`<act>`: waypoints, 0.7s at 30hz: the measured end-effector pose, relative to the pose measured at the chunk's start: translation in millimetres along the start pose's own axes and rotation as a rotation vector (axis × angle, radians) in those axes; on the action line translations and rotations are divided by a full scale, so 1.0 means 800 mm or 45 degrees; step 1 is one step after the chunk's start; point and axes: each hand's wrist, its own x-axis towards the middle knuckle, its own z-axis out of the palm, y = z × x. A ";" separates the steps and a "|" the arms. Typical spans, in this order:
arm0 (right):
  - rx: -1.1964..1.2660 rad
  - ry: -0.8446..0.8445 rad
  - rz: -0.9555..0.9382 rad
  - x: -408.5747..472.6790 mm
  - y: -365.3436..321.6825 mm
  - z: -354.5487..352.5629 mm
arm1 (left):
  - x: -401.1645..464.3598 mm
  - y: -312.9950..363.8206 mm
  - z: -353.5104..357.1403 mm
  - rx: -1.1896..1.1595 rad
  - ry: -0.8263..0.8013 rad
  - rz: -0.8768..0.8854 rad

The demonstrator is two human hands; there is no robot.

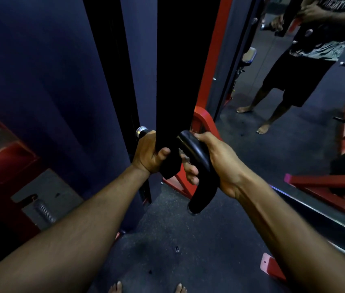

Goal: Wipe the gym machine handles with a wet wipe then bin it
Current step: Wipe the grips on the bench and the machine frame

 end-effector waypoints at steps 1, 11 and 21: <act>0.023 0.009 -0.009 -0.006 0.008 -0.004 | 0.001 0.016 -0.004 0.083 0.034 0.085; 0.111 0.149 -0.349 -0.016 0.097 -0.024 | 0.003 0.031 -0.006 0.086 0.121 0.174; 0.144 0.151 -0.169 -0.011 0.110 -0.028 | -0.003 0.032 -0.011 0.129 0.149 0.152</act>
